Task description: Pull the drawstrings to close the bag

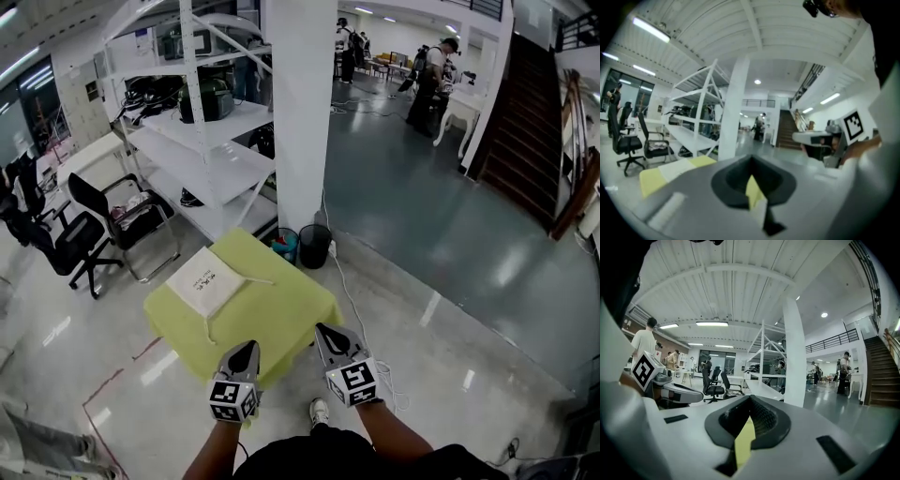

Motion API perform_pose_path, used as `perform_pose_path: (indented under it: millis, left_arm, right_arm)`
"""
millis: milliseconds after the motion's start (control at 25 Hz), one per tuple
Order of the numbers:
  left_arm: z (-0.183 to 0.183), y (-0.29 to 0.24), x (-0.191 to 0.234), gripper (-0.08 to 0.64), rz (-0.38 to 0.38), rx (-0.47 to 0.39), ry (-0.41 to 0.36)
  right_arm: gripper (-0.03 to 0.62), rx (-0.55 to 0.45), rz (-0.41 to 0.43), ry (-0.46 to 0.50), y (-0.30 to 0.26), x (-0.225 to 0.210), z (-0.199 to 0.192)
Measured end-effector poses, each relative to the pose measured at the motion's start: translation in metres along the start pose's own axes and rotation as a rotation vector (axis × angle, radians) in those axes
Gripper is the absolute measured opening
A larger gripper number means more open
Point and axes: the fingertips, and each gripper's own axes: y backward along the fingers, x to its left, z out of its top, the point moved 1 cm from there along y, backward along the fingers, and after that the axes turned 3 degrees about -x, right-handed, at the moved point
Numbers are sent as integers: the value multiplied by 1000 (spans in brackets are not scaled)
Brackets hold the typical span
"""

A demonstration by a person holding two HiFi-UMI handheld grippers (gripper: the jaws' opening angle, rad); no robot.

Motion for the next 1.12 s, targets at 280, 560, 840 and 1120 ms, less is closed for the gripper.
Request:
perform_pose_path:
  millis: [280,560,840,1120]
  left_arm:
    - [11,-37,29,5,111,-2,11]
    - [2,-57,48,5,205,18,30]
    - [-10,-63,60,5,306,49,40]
    - [-20,-50,77,5,407,65,56]
  right_arm:
    - [-8,11,107,0,-49,-27,-2]
    - [-8,29,214,11,-83,-37,-13]
    - [-8,55,296,6,-103,-52,-28]
    - [-8,73,365,-9,-123,-45,-46]
